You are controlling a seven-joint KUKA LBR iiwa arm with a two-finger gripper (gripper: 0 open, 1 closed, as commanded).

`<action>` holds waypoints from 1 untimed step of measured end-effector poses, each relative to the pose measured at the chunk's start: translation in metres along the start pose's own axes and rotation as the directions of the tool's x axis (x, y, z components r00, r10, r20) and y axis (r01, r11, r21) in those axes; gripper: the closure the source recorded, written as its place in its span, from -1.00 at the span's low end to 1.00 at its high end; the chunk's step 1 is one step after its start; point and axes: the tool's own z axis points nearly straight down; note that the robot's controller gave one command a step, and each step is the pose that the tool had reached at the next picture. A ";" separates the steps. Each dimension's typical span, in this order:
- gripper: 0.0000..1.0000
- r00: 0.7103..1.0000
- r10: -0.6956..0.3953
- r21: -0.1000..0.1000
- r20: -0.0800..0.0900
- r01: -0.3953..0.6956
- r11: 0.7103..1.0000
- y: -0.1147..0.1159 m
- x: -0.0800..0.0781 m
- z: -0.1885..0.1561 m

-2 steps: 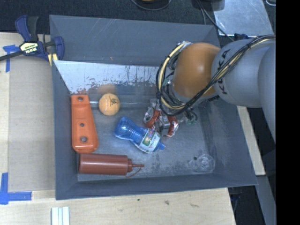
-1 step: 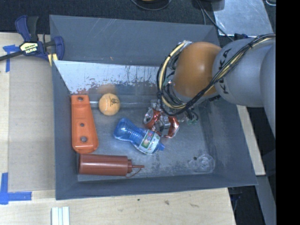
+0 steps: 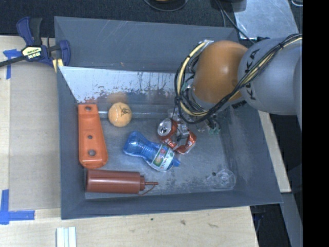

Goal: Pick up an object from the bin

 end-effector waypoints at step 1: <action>1.00 1.000 0.000 0.001 0.005 0.000 1.000 0.000 -0.002 -0.022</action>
Offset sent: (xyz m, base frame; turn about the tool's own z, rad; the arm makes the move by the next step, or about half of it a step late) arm 0.0000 0.0000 0.0553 0.0000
